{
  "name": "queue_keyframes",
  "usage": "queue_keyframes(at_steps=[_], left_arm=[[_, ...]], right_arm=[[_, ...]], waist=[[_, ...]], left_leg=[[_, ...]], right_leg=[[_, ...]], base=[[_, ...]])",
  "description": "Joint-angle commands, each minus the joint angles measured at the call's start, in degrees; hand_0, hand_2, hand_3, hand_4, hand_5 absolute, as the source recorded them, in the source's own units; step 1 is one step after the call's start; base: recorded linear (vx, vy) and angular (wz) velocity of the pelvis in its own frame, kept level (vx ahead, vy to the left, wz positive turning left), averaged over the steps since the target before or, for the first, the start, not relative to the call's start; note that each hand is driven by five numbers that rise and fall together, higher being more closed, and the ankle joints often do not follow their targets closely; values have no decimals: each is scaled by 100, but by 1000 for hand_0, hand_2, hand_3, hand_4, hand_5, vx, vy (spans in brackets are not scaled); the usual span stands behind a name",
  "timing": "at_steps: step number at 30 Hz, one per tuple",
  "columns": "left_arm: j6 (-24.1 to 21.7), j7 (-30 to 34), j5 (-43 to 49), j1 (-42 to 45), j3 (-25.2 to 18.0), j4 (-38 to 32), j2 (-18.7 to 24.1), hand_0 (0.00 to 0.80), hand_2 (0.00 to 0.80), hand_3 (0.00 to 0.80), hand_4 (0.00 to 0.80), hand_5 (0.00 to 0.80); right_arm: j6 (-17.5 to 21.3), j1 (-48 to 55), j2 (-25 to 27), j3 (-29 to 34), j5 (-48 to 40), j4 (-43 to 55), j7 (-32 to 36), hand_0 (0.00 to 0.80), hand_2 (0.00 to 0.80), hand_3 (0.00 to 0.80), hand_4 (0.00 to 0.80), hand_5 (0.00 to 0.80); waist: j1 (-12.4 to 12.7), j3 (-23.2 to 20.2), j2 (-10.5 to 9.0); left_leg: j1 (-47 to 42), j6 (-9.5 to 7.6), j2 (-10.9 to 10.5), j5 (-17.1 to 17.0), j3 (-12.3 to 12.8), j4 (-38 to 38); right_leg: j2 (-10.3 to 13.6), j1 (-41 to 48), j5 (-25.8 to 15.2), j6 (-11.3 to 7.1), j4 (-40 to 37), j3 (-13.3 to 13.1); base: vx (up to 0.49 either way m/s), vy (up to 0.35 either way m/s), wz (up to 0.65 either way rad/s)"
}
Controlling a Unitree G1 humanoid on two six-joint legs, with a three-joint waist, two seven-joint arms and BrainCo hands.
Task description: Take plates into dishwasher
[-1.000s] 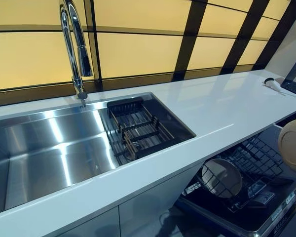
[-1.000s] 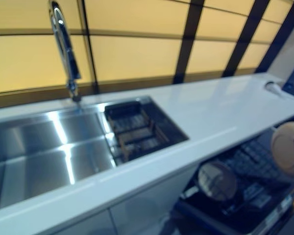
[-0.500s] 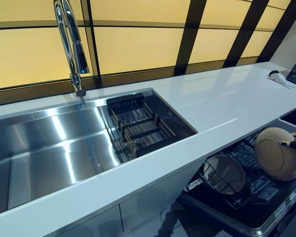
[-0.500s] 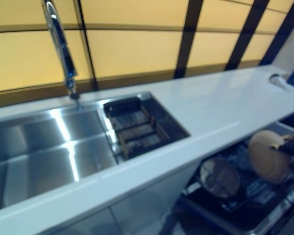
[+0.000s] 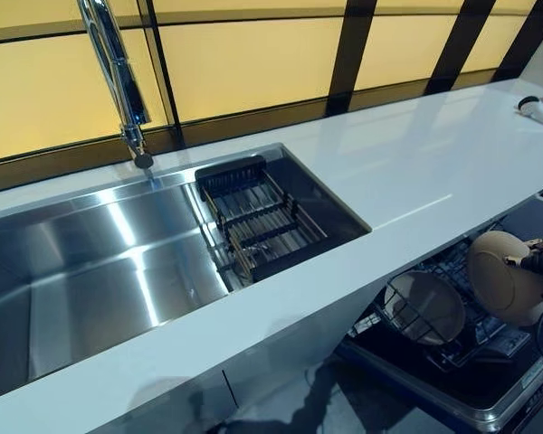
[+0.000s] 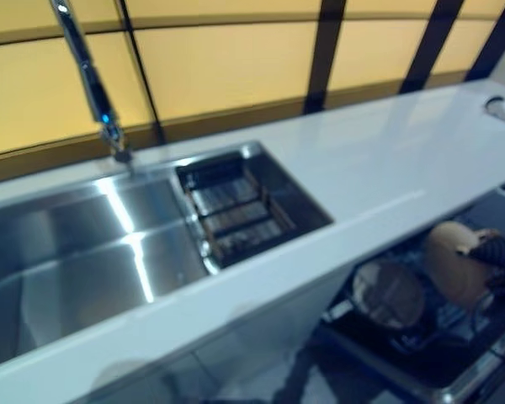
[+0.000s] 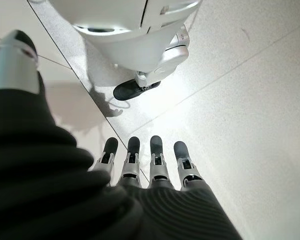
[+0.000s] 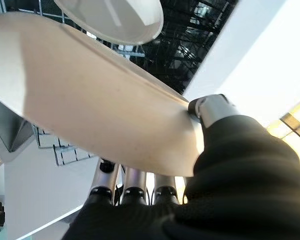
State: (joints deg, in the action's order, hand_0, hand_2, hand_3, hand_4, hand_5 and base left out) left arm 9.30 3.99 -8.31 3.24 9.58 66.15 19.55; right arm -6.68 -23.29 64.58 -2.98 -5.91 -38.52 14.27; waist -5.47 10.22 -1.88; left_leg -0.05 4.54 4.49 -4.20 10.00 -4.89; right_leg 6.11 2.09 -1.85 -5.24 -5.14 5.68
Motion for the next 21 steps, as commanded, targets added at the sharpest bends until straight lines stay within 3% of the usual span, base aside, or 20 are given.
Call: queue_keyframes(at_steps=[1, 21], left_arm=[[-46, 31, -124, -262, 62, 241, 123, 0, 0, 0, 0, 0], [-103, 58, -304, -345, 140, 7, 201, 0, 0, 0, 0, 0]], right_arm=[[52, -477, 141, -92, 202, 283, -293, 800, 800, 800, 800, 800], [33, -425, 318, -245, 1075, 451, -309, 800, 800, 800, 800, 800]], waist=[[111, 50, -72], [-14, 431, 194]], left_leg=[[-371, 9, 22, 409, -83, -11], [-123, 86, -7, 301, -48, -11]], right_leg=[[31, -292, -326, -227, 36, -16], [98, -571, -350, -193, 99, -41]], base=[[-41, -43, 1], [-31, -14, 1]])
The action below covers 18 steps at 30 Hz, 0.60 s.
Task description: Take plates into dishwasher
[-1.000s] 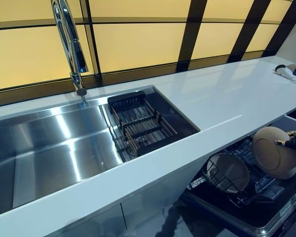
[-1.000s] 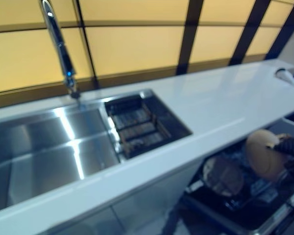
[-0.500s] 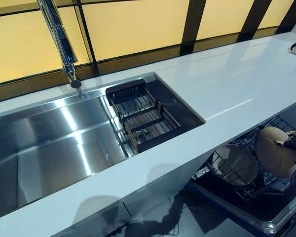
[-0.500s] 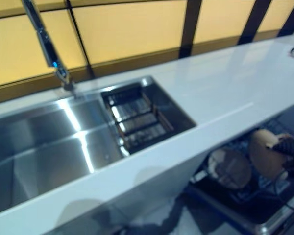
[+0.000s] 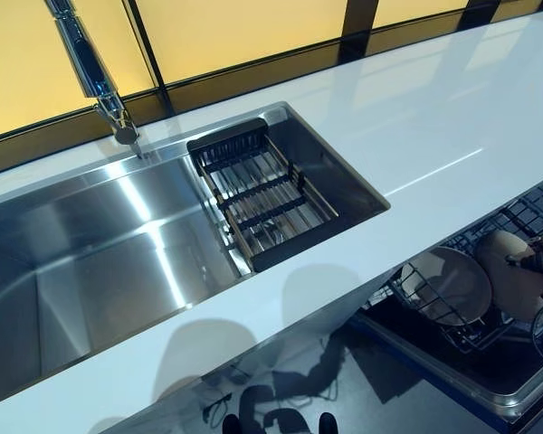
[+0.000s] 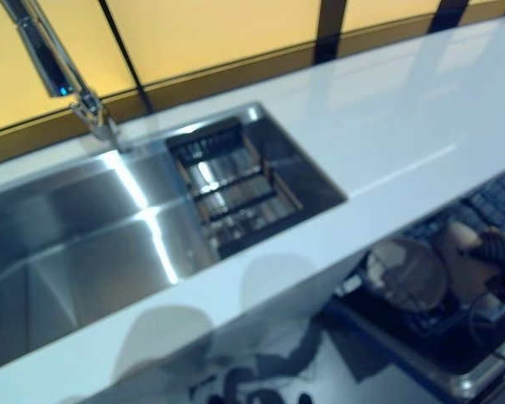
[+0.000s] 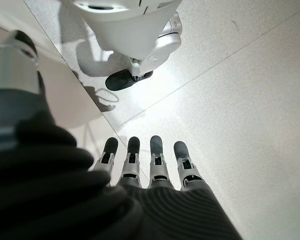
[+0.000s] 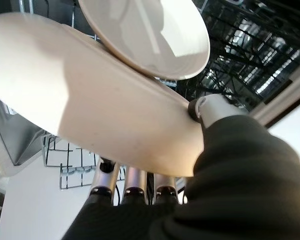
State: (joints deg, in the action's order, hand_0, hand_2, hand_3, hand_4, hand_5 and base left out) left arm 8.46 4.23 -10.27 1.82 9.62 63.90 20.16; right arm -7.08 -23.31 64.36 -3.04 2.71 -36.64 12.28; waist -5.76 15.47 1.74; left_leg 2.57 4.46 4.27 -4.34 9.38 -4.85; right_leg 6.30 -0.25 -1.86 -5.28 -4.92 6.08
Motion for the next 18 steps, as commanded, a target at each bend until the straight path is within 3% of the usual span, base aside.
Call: queue_keyframes(at_steps=[1, 18], left_arm=[[-19, 39, -104, -214, 136, 234, 139, 0, 0, 0, 0, 0], [-40, 63, -64, -260, 184, 190, 84, 0, 0, 0, 0, 0]], right_arm=[[84, -421, 336, -255, 236, 251, -111, 800, 800, 800, 800, 800], [108, -443, 248, -564, 887, 119, 0, 800, 800, 800, 800, 800]], waist=[[14, -92, -160], [20, -79, -51]], left_leg=[[-380, 97, 13, 313, 19, -15], [-368, 106, -19, 323, 29, -15]], right_leg=[[82, -342, -351, -188, 76, -79], [112, -366, -339, -178, 67, -94]], base=[[0, 0, 0], [0, 0, 0]])
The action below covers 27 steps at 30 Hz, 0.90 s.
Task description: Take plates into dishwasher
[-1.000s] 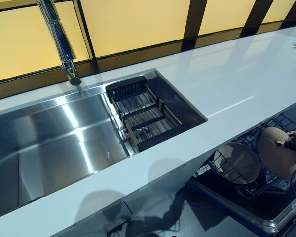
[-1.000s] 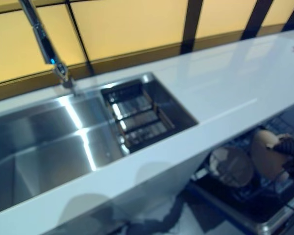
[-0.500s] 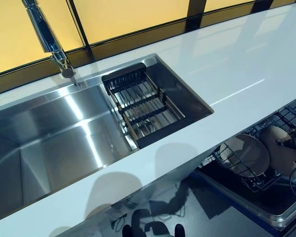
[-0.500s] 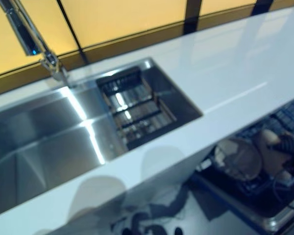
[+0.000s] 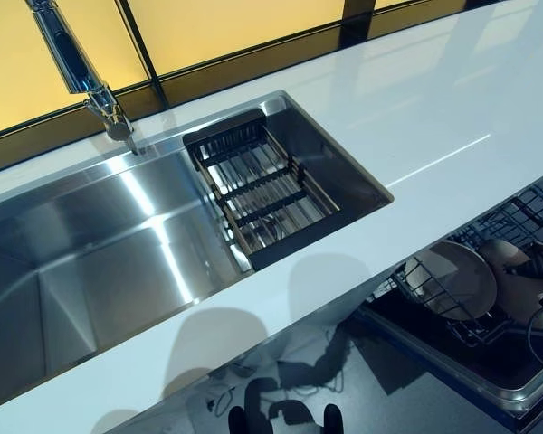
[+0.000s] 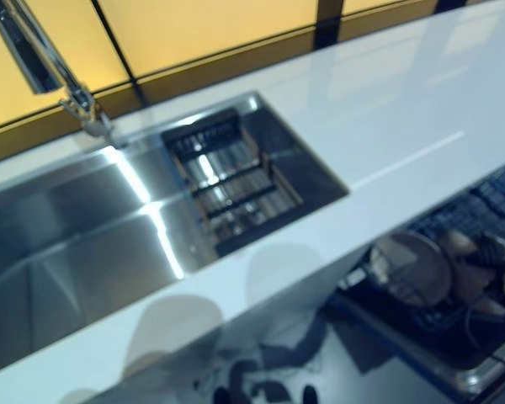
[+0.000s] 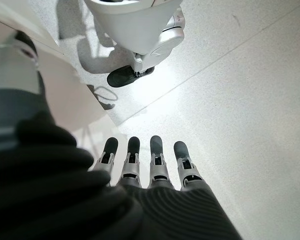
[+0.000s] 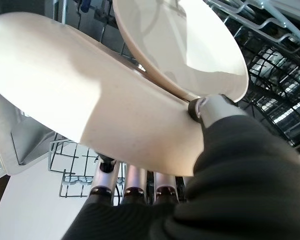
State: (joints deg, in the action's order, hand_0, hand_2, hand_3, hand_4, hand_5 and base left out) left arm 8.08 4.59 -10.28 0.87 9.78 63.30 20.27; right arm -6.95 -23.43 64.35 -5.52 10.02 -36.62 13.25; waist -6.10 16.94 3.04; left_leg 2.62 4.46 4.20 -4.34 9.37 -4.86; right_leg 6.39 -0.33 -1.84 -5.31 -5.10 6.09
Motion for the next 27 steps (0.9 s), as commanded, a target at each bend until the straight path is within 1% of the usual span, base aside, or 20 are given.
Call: queue_keyframes(at_steps=[1, 8, 15, 18, 19, 20, 21, 27], left_arm=[[3, 34, -56, -162, 161, 251, 73, 0, 0, 0, 0, 0], [24, 80, -5, -155, 197, 218, 105, 0, 0, 0, 0, 0], [50, 96, -18, -180, 247, 186, 95, 0, 0, 0, 0, 0], [29, 108, -40, -162, 271, 171, 85, 0, 0, 0, 0, 0], [31, 105, -48, -169, 287, 165, 75, 0, 0, 0, 0, 0], [21, 114, -50, -168, 289, 170, 68, 0, 0, 0, 0, 0], [14, 107, -58, -162, 305, 168, 54, 0, 0, 0, 0, 0], [38, 119, -30, -173, 317, 160, 39, 0, 0, 0, 0, 0]], right_arm=[[94, -423, 248, -319, 183, 108, -86, 800, 800, 800, 800, 800], [96, -477, 250, -467, 569, -63, -260, 800, 800, 800, 800, 800], [-9, -660, 166, -664, 784, -199, -520, 800, 800, 800, 800, 800], [-143, -737, 110, -723, 746, -202, -625, 800, 800, 800, 800, 800], [-205, -769, 96, -722, 767, -221, -711, 681, 681, 681, 681, 681], [-211, -787, 87, -716, 768, -249, -834, 85, 85, 85, 85, 85], [-251, -813, 69, -706, 734, -270, -814, 0, 0, 0, 0, 0], [-357, -793, 103, -647, 735, -273, -838, 0, 0, 0, 0, 0]], waist=[[55, -230, -179], [108, -246, -160], [150, -228, -77], [159, -215, -29], [163, -211, -14], [162, -209, 1], [163, -207, 12], [152, -223, 1]], left_leg=[[-374, 107, -14, 324, 27, -14], [-370, 99, -26, 321, -12, -14], [-331, 100, -40, 303, -40, -14], [-320, 102, -49, 296, -49, -14], [-316, 102, -51, 295, -48, -14], [-314, 103, -54, 292, -43, -14], [-318, 101, -58, 293, -48, -14], [-348, 102, -54, 303, -44, -14]], right_leg=[[103, -354, -340, -174, 82, -97], [121, -338, -339, -183, 77, -69], [141, -373, -341, -183, 76, -58], [141, -383, -340, -176, 71, -65], [145, -383, -340, -175, 67, -61], [149, -386, -343, -174, 66, -60], [150, -384, -341, -176, 68, -64], [159, -358, -342, -177, 67, -56]], base=[[0, 0, 0], [0, 0, 0], [0, 0, 0], [0, 0, 0], [0, 0, 0], [2, 32, 1], [8, 31, 2], [0, 0, 0]])
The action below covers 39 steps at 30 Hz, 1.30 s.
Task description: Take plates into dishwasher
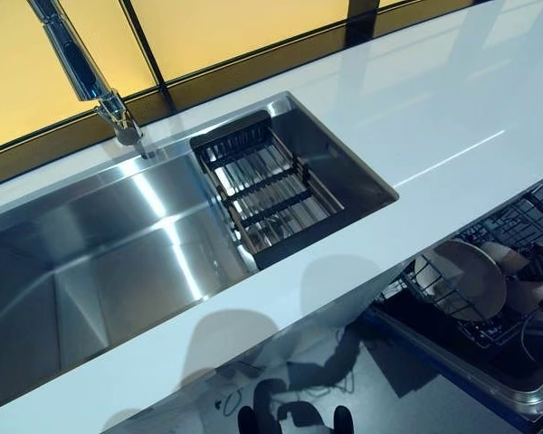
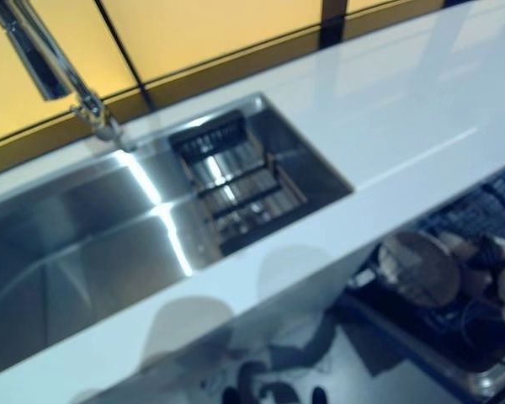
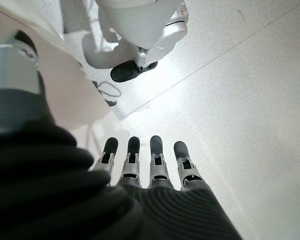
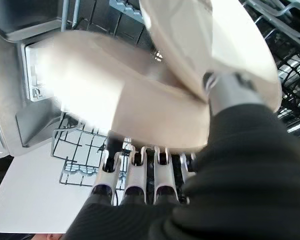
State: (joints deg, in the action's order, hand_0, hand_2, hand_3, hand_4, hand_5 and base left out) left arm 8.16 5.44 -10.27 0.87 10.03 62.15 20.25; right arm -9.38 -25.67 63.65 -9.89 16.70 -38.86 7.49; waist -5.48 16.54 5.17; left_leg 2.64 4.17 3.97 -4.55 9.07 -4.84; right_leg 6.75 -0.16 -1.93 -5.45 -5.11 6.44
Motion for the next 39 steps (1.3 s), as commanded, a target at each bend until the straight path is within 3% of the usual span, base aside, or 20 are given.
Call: queue_keyframes(at_steps=[1, 20, 33, 39], left_arm=[[39, 34, -21, -180, 297, 280, 34, 0, 0, 0, 0, 0], [47, 10, 178, -61, 170, 405, 26, 0, 0, 0, 0, 0], [142, 31, 433, -30, 69, 603, 9, 0, 0, 0, 0, 0], [187, 12, 438, -43, 26, 689, -32, 0, 0, 0, 0, 0]], right_arm=[[-113, -562, 191, -199, 43, -64, -272, 0, 0, 0, 0, 0], [-160, -178, 477, 68, 29, 51, -107, 0, 0, 0, 0, 0], [-168, 311, 976, 612, -37, -109, 5, 0, 0, 0, 0, 0], [-358, 603, 1049, 973, -585, -215, 234, 0, 0, 0, 0, 0]], waist=[[89, -196, -226], [41, -444, -615], [-59, -820, -932], [-120, -989, -1041]], left_leg=[[-356, 128, -30, 331, -16, -16], [-537, 93, 80, 407, 71, -16], [-769, 50, 175, 506, 208, -16], [-858, 29, 205, 540, 308, -16]], right_leg=[[120, -366, -329, -164, 63, -93], [26, -206, -322, -184, 28, -177], [-47, -39, -307, -235, 11, -351], [-60, -2, -328, -271, 11, -448]], base=[[0, 0, 0], [26, 4, 0], [56, 32, -3], [36, 53, -11]])
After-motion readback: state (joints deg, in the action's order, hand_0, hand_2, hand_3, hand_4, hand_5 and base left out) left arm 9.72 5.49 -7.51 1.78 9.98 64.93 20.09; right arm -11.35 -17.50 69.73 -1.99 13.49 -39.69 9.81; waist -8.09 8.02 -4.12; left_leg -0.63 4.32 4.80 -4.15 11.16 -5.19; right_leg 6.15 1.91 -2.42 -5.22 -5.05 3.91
